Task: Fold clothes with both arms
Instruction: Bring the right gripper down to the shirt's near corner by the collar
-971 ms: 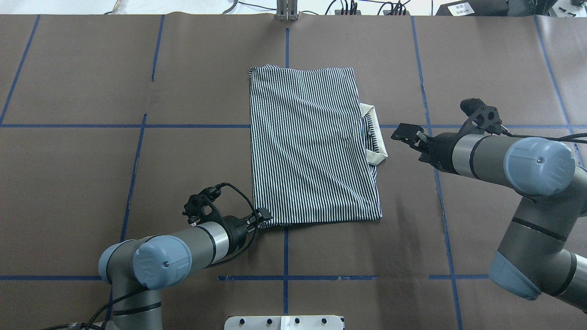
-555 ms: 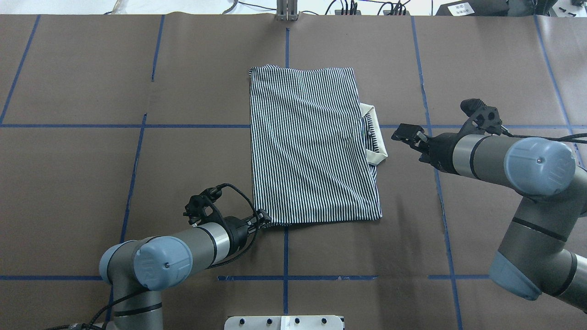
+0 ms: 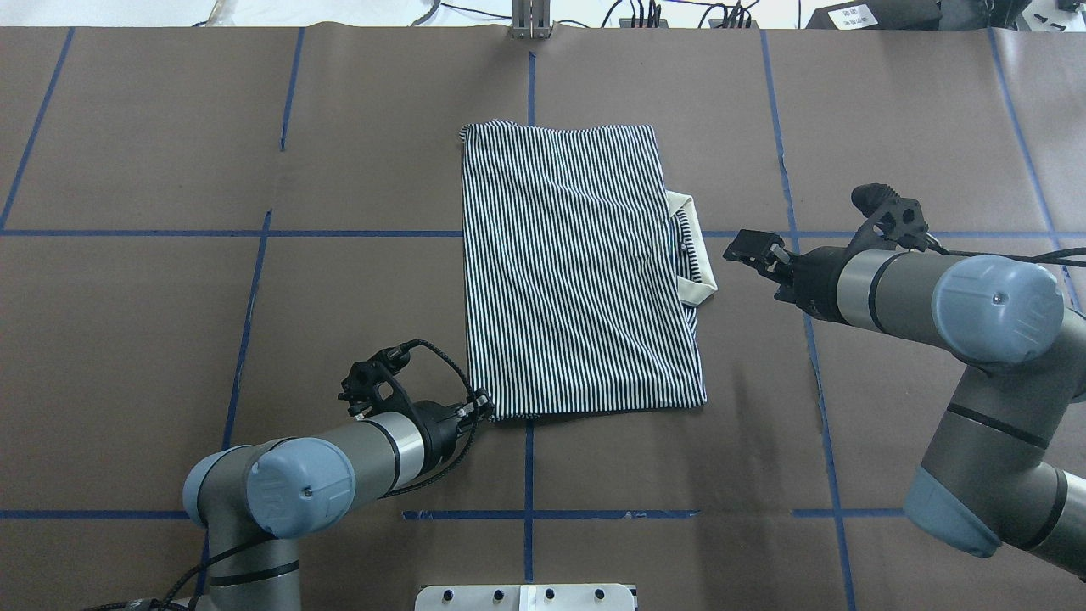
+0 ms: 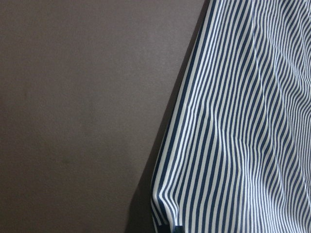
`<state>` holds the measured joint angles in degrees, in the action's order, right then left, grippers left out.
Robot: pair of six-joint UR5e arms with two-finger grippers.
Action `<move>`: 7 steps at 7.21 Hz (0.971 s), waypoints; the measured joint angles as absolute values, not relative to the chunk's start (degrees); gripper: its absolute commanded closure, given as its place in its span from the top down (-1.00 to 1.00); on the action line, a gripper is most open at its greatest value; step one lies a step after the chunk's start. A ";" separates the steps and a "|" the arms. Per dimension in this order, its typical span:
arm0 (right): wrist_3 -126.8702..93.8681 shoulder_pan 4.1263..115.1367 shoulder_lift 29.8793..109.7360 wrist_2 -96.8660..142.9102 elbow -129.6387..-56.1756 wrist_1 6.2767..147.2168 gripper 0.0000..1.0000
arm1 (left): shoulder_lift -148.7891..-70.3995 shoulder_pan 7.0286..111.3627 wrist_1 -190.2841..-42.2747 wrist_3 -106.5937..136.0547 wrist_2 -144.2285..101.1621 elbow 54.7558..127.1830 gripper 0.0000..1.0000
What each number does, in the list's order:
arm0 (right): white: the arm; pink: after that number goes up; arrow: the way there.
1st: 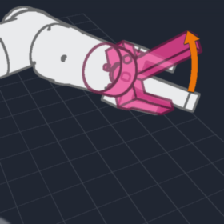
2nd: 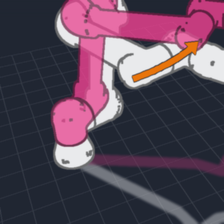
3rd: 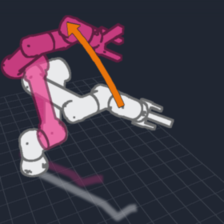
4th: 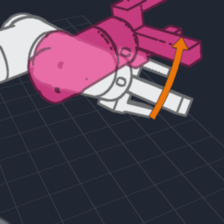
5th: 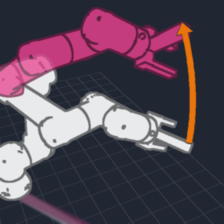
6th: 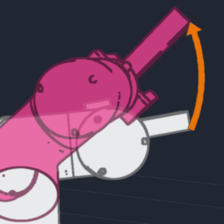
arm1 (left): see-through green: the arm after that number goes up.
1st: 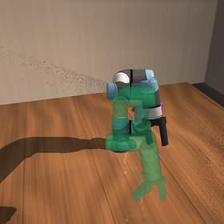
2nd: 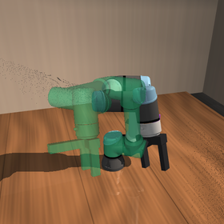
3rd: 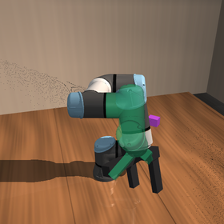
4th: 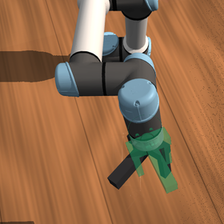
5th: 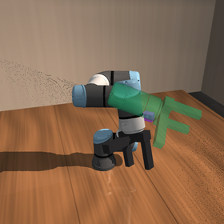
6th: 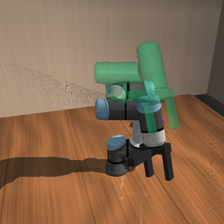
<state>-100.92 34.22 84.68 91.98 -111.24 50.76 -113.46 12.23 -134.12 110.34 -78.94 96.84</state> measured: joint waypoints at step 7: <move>-111.53 21.20 68.71 84.77 -113.81 85.18 0.48 | -113.60 12.30 -134.12 110.30 -79.00 97.82 -1.00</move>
<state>-111.53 21.20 68.71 84.77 -113.81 85.18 -113.60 12.30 -134.12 110.30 -79.00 97.82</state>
